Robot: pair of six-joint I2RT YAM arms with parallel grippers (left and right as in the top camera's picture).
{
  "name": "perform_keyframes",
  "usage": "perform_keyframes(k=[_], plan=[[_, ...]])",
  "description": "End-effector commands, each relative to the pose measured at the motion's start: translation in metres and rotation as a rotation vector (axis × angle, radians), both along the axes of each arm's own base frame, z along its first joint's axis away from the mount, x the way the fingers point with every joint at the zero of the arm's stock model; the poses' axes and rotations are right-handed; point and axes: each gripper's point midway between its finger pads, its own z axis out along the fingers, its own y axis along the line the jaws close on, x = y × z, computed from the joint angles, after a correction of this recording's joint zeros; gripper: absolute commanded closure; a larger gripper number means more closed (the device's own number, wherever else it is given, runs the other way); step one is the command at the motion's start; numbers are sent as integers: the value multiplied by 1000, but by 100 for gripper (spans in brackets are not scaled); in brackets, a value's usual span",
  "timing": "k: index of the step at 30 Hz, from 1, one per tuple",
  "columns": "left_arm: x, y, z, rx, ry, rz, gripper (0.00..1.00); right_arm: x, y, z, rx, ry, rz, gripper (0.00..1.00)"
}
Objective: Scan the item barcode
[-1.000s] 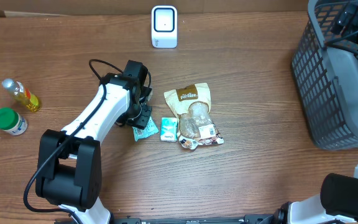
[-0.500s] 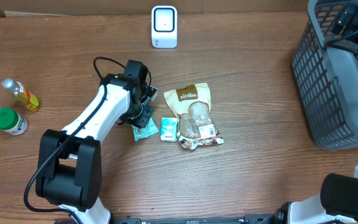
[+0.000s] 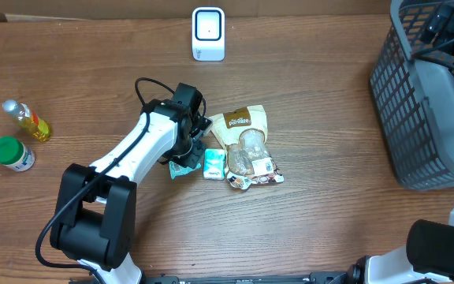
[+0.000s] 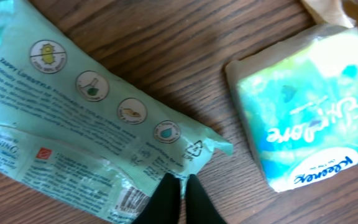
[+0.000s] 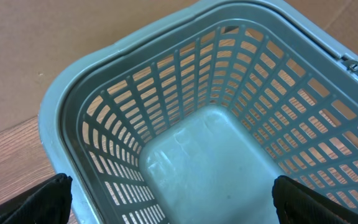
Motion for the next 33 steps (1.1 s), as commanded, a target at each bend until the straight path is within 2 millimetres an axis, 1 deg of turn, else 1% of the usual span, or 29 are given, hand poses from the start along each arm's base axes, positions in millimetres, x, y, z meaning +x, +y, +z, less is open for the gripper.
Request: perform_keyframes(k=[1, 8, 12, 15, 18, 19, 21, 23, 24, 26, 33], plan=[[-3, 4, -6, 20, 12, 25, 96, -2, -1, 12, -11, -29, -10, 0], [10, 9, -10, 51, -54, 26, 96, -2, -1, 12, -11, -29, -10, 0], [12, 6, -12, 36, -62, 23, 96, -2, -1, 12, -11, -29, -10, 0], [5, -6, -12, -31, -27, -21, 96, -2, -1, 12, -11, -29, -10, 0], [-12, -29, -8, -173, 48, -109, 96, -2, -1, 12, -11, -29, -10, 0], [-17, -33, -7, -203, 65, -122, 96, -2, -1, 12, -12, -30, -10, 0], [-21, -28, -8, -179, 84, -117, 95, -2, -1, 12, -11, -29, -10, 0], [-25, -16, -10, -112, 97, -107, 92, -2, -1, 12, -12, -30, -10, 0], [-24, -10, -11, -77, 92, -92, 92, -2, -1, 12, -12, -30, -10, 0], [-20, -5, -12, -44, 76, -67, 92, -2, -1, 12, -11, -29, -10, 0], [-13, -7, -12, -49, 46, -69, 92, -2, -1, 12, -11, -29, -10, 0]])
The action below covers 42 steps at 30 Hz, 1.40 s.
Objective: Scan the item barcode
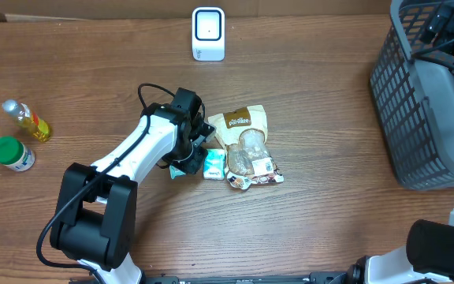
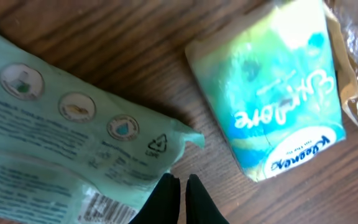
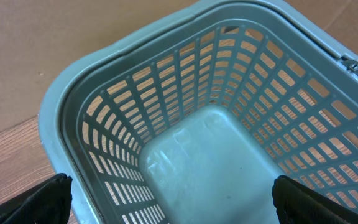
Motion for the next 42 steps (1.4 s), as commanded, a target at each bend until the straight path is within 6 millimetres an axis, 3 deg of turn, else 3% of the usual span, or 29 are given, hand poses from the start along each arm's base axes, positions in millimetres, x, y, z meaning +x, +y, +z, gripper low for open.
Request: perform_keyframes(k=[1, 14, 21, 29, 32, 36, 39, 42], plan=[[0, 2, -4, 11, 4, 5, 92, -2, -1, 12, -12, -30, -10, 0], [-12, 2, -18, 0, 32, 16, 93, -2, -1, 12, -12, -30, -10, 0], [4, 1, -19, 1, -40, 21, 90, -2, -1, 12, -12, -30, -10, 0], [40, 3, -15, 18, -180, 148, 90, -2, -1, 12, -12, -30, -10, 0], [54, -2, -10, -11, -229, 190, 94, -2, -1, 12, -12, -30, -10, 0], [62, -5, 12, -23, -238, 239, 95, -2, -1, 12, -12, -30, -10, 0], [57, -3, 31, -3, -197, 244, 92, -2, -1, 12, -11, -30, -10, 0], [45, 3, 37, 33, -141, 241, 85, -2, -1, 12, -12, -30, -10, 0]])
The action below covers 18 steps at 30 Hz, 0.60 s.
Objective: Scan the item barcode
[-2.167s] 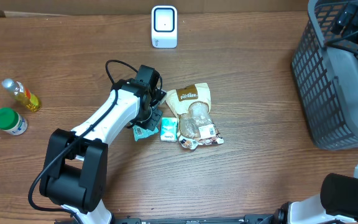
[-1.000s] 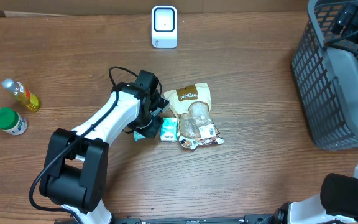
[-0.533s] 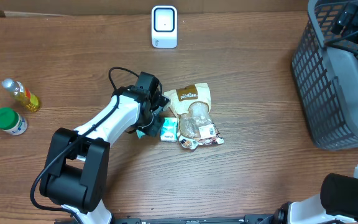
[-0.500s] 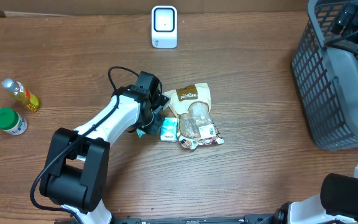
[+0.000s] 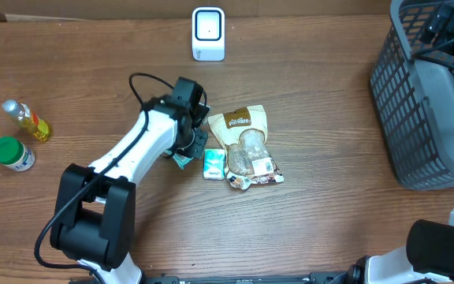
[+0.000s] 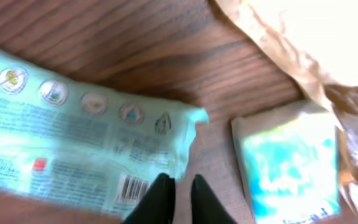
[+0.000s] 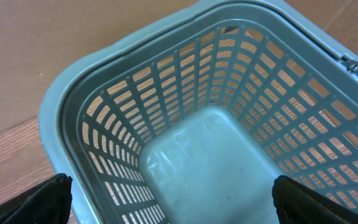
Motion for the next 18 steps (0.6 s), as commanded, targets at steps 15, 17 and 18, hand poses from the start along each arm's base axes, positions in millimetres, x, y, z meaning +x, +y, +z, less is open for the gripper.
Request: perform_keyframes(k=[15, 17, 18], plan=[[-10, 43, -9, 211, -16, 106, 79, -2, -1, 12, -11, -29, -10, 0], [-8, 41, -9, 203, -23, 106, 80, -2, -1, 12, -11, -29, -10, 0], [-7, 40, -9, 199, -25, 106, 80, -2, -1, 12, -11, -29, -10, 0]])
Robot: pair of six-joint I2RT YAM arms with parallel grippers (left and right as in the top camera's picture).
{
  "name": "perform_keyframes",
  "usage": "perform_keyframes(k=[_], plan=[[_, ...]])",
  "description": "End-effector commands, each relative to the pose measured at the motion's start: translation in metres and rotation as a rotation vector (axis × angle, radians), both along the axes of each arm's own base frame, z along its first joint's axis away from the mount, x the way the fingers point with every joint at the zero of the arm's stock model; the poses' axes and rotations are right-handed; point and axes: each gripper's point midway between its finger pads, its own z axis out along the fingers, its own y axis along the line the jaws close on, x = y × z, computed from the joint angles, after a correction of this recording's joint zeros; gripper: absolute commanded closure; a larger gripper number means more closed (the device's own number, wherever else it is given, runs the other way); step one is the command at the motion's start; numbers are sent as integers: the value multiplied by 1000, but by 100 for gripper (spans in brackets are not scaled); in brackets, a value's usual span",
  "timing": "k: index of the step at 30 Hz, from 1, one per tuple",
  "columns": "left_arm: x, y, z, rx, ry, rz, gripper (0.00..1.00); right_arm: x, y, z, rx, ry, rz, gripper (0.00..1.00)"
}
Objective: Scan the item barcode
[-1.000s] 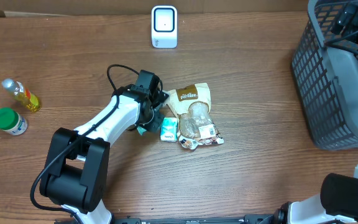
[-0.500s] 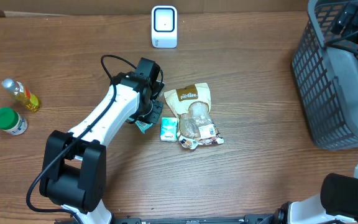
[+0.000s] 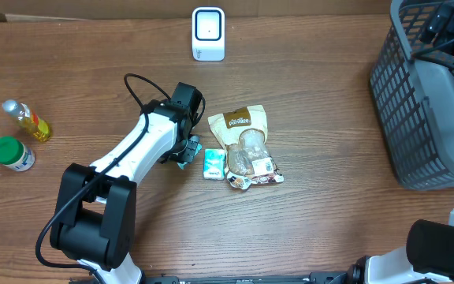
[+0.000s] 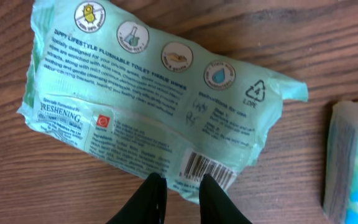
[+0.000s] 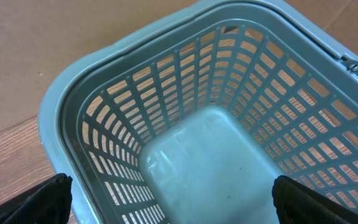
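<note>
A mint-green pack of wet wipes [image 4: 148,106] lies flat on the wood table, printed back up, with its barcode [image 4: 207,169] near the lower edge. My left gripper [image 4: 182,198] is open a little, its two black fingers astride that lower edge beside the barcode. From overhead the pack [image 3: 191,151] shows only as a corner under the left gripper [image 3: 185,147]. The white scanner [image 3: 208,34] stands at the table's far edge. My right gripper [image 5: 179,199] hangs wide open over the grey basket [image 5: 204,155].
A small Kleenex tissue pack [image 3: 213,163] and a brown snack bag [image 3: 245,140] lie just right of the wipes. A yellow bottle [image 3: 26,120] and a green-lidded jar [image 3: 12,153] stand at the left. The basket [image 3: 428,102] fills the right side.
My left gripper's fingers have parted further and now sit astride the pack's barcode edge. The whole pack back now shows in the wrist view, with the tissue pack at the right edge.
My left gripper was shut at the wipes pack's corner beside the tissue pack, and stayed so a second later. Then its fingers stood slightly apart near the barcode. Now they are wider, over the pack's edge. The right arm has stayed over the basket throughout.
</note>
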Motion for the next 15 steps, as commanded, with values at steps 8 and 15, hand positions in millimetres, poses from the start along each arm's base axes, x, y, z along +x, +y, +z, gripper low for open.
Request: perform_keyframes(k=[8, 15], plan=[[-4, -5, 0, -40, 8, 11, 85, -2, -1, 12, -11, -30, -11, 0], [-10, -2, -2, -23, 33, 11, 89, -2, -1, 12, -12, -30, -11, 0]])
